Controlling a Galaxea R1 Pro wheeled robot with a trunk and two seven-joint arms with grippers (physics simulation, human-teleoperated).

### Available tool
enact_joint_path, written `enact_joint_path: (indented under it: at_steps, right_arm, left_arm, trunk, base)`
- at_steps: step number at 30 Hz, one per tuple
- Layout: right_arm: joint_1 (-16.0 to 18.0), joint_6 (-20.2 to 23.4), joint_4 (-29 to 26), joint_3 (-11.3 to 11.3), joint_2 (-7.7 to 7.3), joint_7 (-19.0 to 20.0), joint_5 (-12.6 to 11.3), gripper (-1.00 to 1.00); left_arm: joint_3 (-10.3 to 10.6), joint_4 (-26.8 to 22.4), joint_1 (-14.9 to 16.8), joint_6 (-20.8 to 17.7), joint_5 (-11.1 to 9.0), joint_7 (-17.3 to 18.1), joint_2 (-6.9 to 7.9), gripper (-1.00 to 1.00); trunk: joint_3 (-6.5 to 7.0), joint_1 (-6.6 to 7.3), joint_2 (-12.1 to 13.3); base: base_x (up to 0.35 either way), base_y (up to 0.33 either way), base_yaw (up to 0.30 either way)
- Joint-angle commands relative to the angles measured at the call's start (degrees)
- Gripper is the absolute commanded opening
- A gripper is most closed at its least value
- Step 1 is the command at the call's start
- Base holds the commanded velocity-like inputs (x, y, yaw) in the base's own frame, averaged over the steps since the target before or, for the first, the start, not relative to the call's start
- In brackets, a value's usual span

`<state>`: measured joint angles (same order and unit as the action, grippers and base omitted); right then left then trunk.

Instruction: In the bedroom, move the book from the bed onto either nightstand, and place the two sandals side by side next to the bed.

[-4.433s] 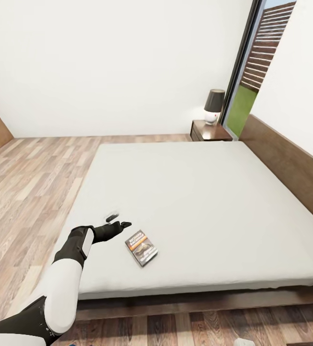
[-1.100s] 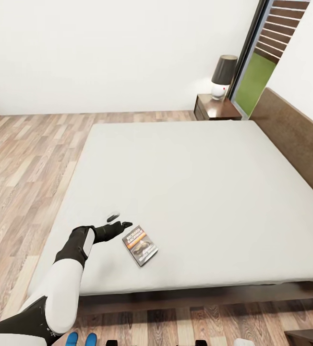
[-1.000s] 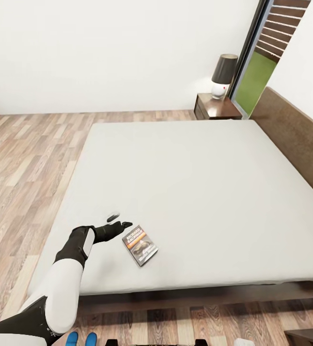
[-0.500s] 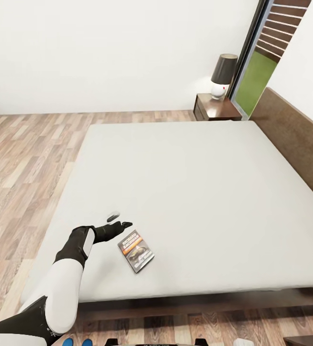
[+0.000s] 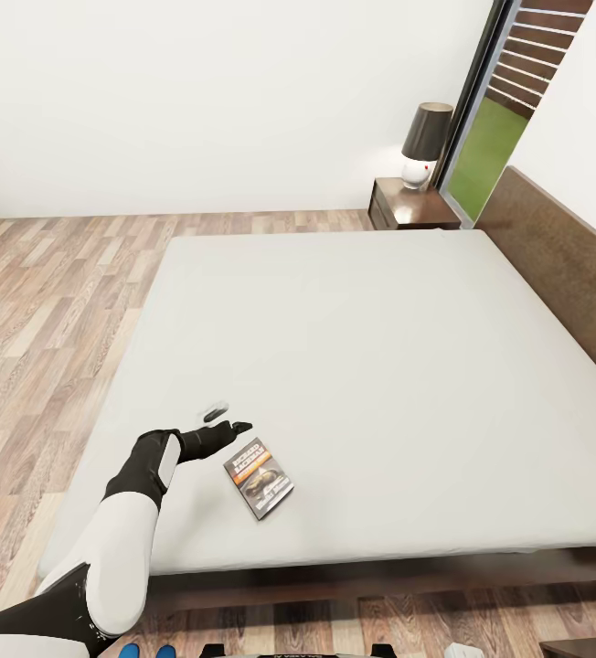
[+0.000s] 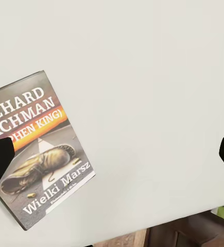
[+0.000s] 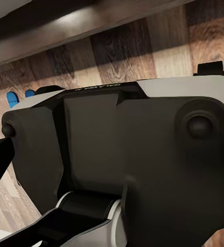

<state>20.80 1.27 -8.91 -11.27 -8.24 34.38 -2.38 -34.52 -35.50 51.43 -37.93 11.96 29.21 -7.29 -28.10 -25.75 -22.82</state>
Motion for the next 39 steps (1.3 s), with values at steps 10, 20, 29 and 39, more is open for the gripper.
enact_joint_path:
  at_steps: [10, 20, 29, 39]
  right_arm:
    - [0.0, 0.1, 0.0, -0.2, -0.02, 0.2, -0.2, 1.0]
    - [0.0, 0.1, 0.0, -0.2, 0.05, 0.3, -0.3, 1.0]
    - [0.0, 0.1, 0.0, -0.2, 0.07, 0.2, -0.2, 1.0]
    - [0.0, 0.1, 0.0, -0.2, 0.07, 0.3, -0.3, 1.0]
  left_arm:
    - [-0.5, -0.1, 0.1, -0.3, 0.6, 0.5, -0.09, 1.0]
    - [-0.5, -0.1, 0.1, -0.3, 0.6, 0.5, -0.09, 1.0]
    - [-0.5, -0.1, 0.1, -0.3, 0.6, 0.5, -0.09, 1.0]
    - [-0.5, -0.1, 0.1, -0.3, 0.6, 0.5, -0.09, 1.0]
  trunk:
    - [-0.08, -0.03, -0.1]
    - [-0.08, -0.03, -0.1]
    - [-0.08, -0.03, -0.1]
    - [-0.44, -0.47, -0.9]
  base:
    - [0.095, -0.037, 0.0]
    - [0.006, -0.003, 0.0]
    - [0.0, 0.0, 0.0]
    - [0.0, 0.0, 0.0]
